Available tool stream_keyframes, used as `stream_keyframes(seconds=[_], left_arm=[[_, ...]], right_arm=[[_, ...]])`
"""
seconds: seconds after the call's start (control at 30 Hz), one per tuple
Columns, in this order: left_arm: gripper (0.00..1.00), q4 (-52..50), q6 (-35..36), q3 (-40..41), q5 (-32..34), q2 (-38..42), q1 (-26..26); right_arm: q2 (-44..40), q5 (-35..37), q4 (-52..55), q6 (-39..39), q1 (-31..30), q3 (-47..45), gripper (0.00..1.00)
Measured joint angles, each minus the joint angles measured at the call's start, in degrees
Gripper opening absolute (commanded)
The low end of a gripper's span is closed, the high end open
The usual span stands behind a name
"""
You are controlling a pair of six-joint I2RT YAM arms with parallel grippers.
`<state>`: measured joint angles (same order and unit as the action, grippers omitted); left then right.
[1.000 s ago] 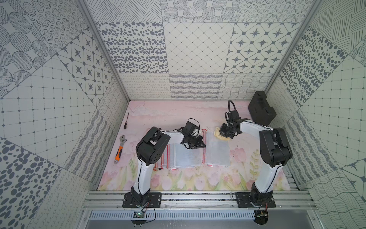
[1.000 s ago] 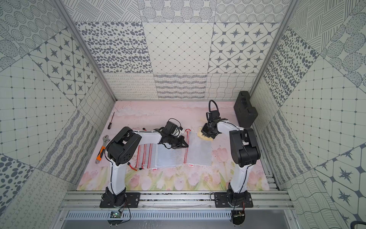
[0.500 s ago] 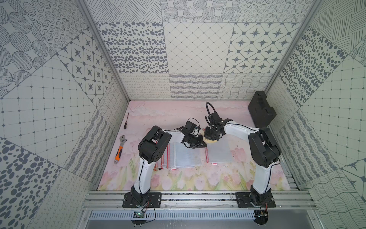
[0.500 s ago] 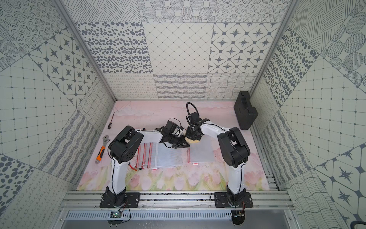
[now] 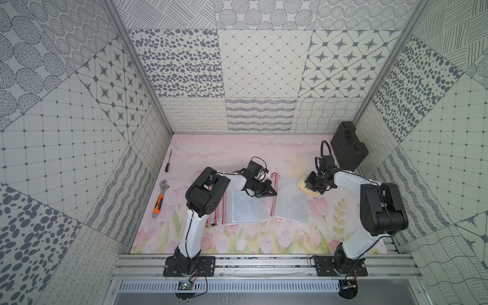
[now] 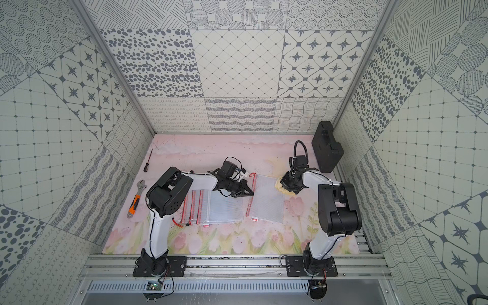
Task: Wipe the document bag
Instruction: Wipe the dirt from the document bag.
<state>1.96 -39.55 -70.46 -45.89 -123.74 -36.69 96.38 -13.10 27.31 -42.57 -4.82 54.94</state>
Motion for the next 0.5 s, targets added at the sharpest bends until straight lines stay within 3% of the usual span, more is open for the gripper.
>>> stream_keyframes(seconds=[0.1,0.33,0.5], left_arm=[[0.0,-0.1,-0.2,-0.2,-0.2,-0.3,0.0],[0.0,-0.4,-0.4,-0.4,-0.2,-0.5,0.0],[0.0,-0.4,-0.5,-0.3,-0.2,-0.4,0.0]], right_arm=[[0.5,2.5,0.7,-0.3,-4.0,1.0,0.0],[10.9,1.4,-3.3,-3.0,-21.7,11.7,0.0],[7.8,-3.1,-10.7,-4.9,-18.4,4.5,0.0]])
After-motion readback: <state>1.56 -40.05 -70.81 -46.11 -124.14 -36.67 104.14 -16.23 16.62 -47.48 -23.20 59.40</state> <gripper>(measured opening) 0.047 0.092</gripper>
